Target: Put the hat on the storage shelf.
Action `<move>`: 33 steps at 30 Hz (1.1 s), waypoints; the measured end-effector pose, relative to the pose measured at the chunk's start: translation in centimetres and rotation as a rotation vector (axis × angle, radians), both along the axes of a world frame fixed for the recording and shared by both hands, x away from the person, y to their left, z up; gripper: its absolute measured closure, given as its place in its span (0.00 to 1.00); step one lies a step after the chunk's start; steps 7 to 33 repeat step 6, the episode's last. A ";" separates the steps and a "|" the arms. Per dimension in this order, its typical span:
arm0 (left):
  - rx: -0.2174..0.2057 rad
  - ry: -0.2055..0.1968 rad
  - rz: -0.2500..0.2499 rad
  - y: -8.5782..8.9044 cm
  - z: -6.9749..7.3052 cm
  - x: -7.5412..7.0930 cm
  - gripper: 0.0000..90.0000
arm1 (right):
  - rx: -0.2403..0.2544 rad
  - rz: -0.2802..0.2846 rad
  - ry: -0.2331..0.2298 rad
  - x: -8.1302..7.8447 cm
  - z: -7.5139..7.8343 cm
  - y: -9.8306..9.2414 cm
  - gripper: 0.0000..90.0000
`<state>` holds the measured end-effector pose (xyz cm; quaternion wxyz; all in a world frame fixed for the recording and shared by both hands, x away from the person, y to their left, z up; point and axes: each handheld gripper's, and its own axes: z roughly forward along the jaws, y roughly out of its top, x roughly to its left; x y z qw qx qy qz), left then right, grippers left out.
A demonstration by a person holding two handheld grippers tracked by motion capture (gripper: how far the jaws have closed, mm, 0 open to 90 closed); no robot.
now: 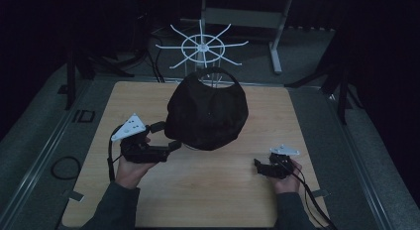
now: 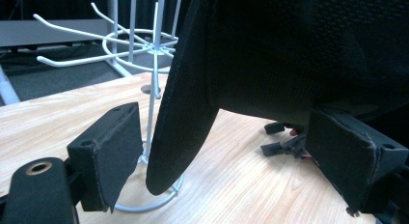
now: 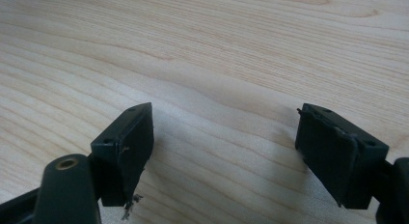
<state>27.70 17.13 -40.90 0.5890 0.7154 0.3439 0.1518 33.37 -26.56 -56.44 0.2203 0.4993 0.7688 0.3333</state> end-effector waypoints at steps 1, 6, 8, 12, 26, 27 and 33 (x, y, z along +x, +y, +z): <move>-0.004 -0.001 0.000 0.1 0.0 0.0 0.15 | 0.001 0.000 0.000 0.0 0.0 0.0 0.23; -0.025 -0.008 -0.010 0.6 -0.1 -0.2 0.17 | 0.000 0.001 0.000 0.0 0.0 0.0 0.23; -0.025 -0.008 -0.010 0.6 -0.1 -0.2 0.17 | 0.000 0.001 0.000 0.0 0.0 0.0 0.23; -0.025 -0.008 -0.010 0.6 -0.1 -0.2 0.17 | 0.000 0.001 0.000 0.0 0.0 0.0 0.23; -0.025 -0.008 -0.010 0.6 -0.1 -0.2 0.17 | 0.000 0.001 0.000 0.0 0.0 0.0 0.23; -0.025 -0.008 -0.010 0.6 -0.1 -0.2 0.17 | 0.000 0.001 0.000 0.0 0.0 0.0 0.23; -0.025 -0.008 -0.010 0.6 -0.1 -0.2 0.17 | 0.000 0.001 0.000 0.0 0.0 0.0 0.23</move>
